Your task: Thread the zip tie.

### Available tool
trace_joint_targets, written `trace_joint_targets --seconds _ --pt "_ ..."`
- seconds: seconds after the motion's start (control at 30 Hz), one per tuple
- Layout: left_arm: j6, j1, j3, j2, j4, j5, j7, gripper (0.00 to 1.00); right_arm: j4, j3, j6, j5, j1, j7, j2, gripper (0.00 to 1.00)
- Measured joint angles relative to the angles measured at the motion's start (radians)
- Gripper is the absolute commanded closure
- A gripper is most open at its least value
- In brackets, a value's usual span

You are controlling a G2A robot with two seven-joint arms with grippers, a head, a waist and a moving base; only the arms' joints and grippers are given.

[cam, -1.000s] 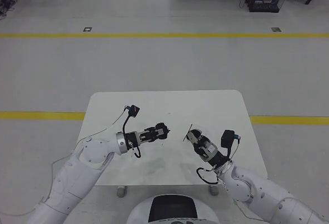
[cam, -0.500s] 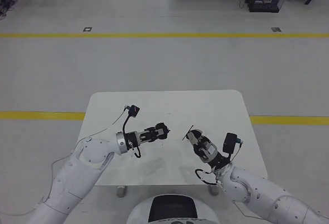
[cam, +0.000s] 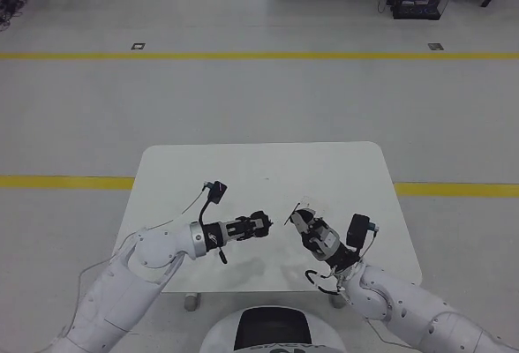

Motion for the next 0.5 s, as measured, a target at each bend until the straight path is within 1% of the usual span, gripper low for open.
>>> trace_joint_targets --seconds 0.1,0.23,0.37,0.5 --pt "0.014 0.015 -0.001 0.002 -0.009 0.005 0.026 1.00 0.002 0.009 0.000 -0.007 -0.006 -0.002 -0.006 1.00" --pt "0.002 0.031 0.003 0.002 -0.015 -0.016 0.048 1.00 0.004 0.020 0.000 -0.011 -0.017 -0.007 -0.015 1.00" --pt "-0.010 0.037 0.009 0.002 -0.010 -0.040 0.052 1.00 0.008 0.026 0.000 -0.009 -0.024 -0.004 -0.023 1.00" --pt "-0.011 0.037 0.016 0.001 -0.004 -0.048 0.060 1.00 0.009 0.029 0.000 -0.007 -0.026 0.003 -0.027 1.00"
